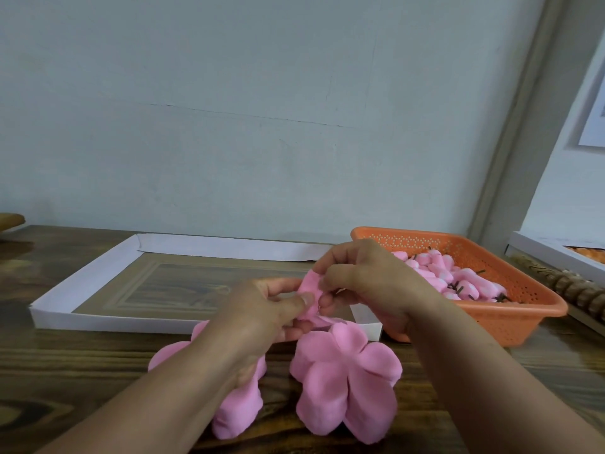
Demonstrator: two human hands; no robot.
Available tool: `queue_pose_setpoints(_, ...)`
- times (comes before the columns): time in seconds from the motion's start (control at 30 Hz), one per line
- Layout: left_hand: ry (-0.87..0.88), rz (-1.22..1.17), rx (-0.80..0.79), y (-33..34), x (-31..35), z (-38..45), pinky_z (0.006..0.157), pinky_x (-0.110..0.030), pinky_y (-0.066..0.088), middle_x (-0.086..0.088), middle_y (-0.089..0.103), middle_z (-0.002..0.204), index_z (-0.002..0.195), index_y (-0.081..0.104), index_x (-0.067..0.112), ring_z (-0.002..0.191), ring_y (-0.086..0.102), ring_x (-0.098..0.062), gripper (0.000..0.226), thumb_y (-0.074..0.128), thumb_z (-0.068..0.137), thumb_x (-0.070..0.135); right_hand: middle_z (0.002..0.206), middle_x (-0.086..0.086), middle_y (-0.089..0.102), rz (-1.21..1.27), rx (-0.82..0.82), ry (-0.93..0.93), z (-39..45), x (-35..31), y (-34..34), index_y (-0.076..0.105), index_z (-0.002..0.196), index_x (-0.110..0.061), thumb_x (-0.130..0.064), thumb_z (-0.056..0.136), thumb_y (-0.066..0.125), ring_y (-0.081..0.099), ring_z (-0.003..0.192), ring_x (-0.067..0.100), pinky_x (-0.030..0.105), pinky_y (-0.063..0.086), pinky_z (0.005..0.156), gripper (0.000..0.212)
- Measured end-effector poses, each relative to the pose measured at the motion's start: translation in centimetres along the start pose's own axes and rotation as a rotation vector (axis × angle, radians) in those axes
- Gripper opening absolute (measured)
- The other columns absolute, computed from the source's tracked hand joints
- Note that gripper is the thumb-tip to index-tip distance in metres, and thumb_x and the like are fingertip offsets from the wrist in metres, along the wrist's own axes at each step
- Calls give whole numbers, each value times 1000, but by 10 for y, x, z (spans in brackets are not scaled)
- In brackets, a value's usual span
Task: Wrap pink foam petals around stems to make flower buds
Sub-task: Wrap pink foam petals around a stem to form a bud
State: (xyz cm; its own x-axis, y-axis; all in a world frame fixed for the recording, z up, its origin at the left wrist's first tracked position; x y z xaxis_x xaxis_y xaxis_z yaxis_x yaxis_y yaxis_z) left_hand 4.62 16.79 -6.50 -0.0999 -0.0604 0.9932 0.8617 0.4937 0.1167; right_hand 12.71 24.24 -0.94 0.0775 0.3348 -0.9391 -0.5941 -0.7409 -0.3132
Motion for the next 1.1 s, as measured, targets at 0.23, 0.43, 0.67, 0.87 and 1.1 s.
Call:
queue_pose_setpoints(0.23,-36,57,-31,-2,5,-2,50,-17,52,-4,73,76,107,70,14,56,64,-10,19,59,92,12,65,10,66,74,-40,-21,-1,-3,2,69,76,-2,23,71,57,63,57,18,22,54,57,28)
queue_pose_setpoints(0.43,13,155,-60,-2,13,-4,44,-14,40,8,69,69,92,75,25,49,52,-1,16,60,92,19,55,7,64,93,5,-88,-1,-9,0,68,72,1,17,77,59,60,48,13,20,52,52,19)
queue_pose_setpoints(0.67,-21,38,-140,6,11,-5,54,-18,51,3,67,70,89,76,19,56,55,-7,15,62,86,21,47,-3,57,-110,85,-168,-3,-24,-9,70,69,-6,6,76,69,43,39,4,17,33,39,13)
queue_pose_setpoints(0.87,-59,-116,-199,14,10,-8,53,-19,53,-4,69,72,90,73,10,59,60,-10,32,65,64,26,46,-8,57,-69,71,-202,-6,-30,-10,68,70,-1,6,77,67,43,39,0,12,32,40,10)
queue_pose_setpoints(1.1,-62,-137,-242,17,11,-9,56,-21,55,-8,69,70,71,77,9,62,62,-15,23,69,60,26,47,-5,57,-84,76,-190,-5,-29,-10,67,67,-5,1,77,69,43,40,1,14,33,41,12)
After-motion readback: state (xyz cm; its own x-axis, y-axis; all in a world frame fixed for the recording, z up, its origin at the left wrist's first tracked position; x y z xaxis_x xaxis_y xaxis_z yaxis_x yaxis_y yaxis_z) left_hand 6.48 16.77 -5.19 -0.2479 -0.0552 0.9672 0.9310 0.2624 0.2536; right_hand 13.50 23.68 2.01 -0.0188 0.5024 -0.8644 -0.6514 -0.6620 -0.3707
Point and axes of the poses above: each hand's wrist, its own z-axis towards the middle knuckle, its own y-axis out of the palm, x = y × z, the point moved 10 cm from there along z, towards the middle knuckle
